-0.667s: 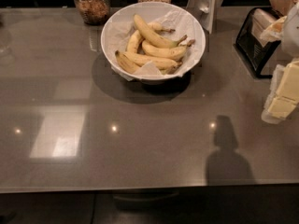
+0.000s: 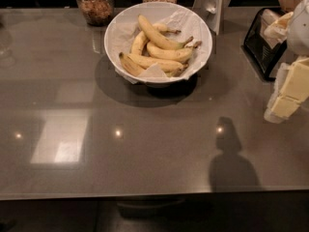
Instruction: Pick banana from white bowl
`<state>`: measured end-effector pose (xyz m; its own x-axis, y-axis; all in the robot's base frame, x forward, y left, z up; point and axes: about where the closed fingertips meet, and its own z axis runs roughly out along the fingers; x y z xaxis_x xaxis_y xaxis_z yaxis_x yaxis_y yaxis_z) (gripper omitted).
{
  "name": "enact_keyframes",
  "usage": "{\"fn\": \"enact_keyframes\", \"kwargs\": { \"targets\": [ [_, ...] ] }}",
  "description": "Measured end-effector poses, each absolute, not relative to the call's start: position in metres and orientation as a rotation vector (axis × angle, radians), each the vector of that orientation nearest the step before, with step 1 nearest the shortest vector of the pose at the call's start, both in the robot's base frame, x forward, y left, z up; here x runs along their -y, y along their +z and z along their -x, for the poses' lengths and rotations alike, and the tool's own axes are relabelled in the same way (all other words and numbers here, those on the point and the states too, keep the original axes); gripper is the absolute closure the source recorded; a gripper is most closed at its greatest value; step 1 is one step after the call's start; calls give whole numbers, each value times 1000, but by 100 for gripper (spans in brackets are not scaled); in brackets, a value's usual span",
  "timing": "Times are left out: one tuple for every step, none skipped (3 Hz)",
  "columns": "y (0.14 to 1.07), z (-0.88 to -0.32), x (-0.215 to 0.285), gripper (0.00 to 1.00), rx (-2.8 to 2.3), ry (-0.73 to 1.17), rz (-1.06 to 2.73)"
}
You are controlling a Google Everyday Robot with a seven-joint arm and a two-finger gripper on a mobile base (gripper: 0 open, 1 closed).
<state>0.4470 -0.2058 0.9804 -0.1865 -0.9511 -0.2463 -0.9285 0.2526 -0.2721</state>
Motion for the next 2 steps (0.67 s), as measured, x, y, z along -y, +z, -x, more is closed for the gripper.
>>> {"fn": "enact_keyframes", "kwargs": {
  "targets": [
    [986,-475,178,0,-2020,-1,1686],
    [995,-510,140,0,-1867,157,1596]
  ]
}}
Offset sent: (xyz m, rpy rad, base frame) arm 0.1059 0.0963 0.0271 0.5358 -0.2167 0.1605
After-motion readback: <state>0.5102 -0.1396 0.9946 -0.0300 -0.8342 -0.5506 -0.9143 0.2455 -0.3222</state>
